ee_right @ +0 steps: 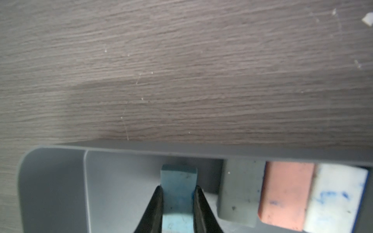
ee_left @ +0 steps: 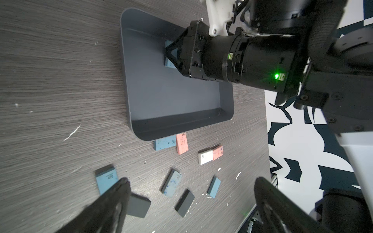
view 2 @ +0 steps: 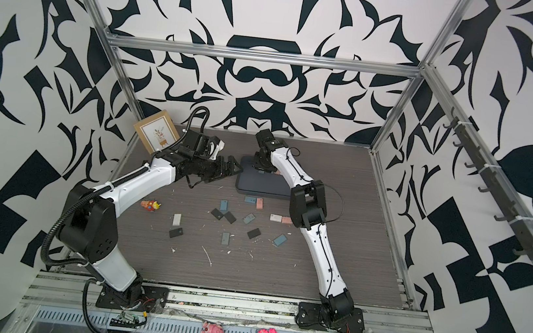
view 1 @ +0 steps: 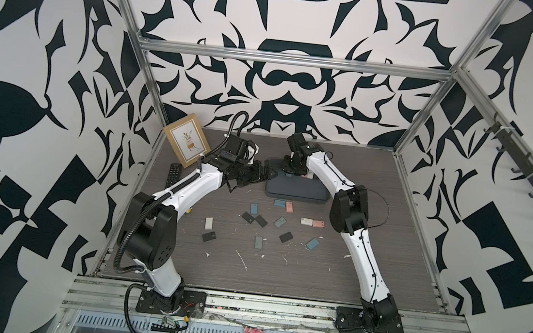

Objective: Put the eraser in the storage box
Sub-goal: Place the eraser in the storage box.

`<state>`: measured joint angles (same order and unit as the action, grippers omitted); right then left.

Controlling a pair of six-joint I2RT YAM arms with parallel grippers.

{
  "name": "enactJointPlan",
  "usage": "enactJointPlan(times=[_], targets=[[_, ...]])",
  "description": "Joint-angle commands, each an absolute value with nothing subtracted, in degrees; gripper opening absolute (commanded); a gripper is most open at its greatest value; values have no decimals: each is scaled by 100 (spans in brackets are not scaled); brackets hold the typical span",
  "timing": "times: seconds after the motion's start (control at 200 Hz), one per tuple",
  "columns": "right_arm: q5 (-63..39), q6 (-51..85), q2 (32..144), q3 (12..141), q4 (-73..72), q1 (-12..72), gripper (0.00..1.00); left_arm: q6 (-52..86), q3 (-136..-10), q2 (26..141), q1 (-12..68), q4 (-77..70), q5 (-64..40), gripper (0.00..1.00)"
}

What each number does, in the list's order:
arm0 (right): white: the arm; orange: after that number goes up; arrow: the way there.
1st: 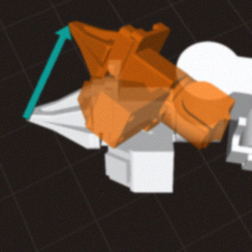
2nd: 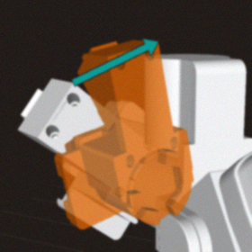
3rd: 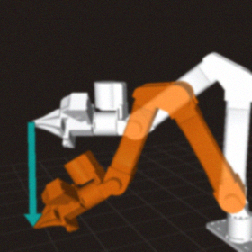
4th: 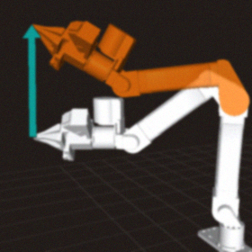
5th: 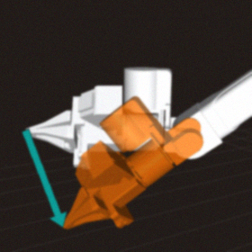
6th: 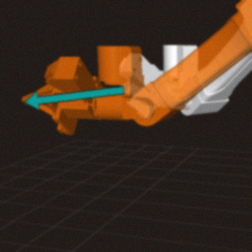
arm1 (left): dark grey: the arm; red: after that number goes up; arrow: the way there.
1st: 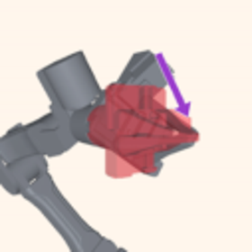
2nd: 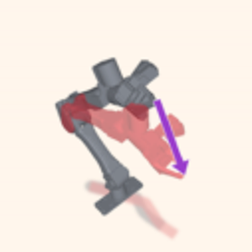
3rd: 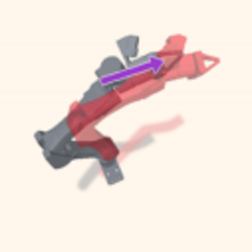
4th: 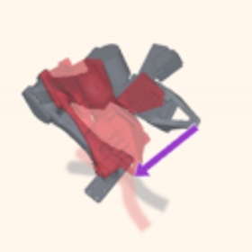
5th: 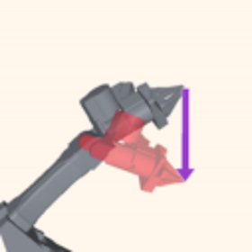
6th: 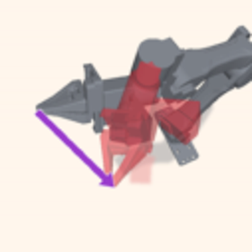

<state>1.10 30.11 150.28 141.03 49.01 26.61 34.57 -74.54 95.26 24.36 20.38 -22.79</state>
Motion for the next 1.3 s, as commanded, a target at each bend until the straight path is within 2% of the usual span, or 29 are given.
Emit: enactJointPlan(times=[0.0,0.525,1.295], targets=[[217,3067,14928,14411,4946,2605,26,3498,-7436,9501,2416,1992,-2417,99],[404,3023,15012,14483,4959,2553,28,3507,-7453,9492,2416,2012,-2426,99],[457,3041,15082,14494,5033,2556,36,3498,-7475,9479,2399,2028,-2424,99]])
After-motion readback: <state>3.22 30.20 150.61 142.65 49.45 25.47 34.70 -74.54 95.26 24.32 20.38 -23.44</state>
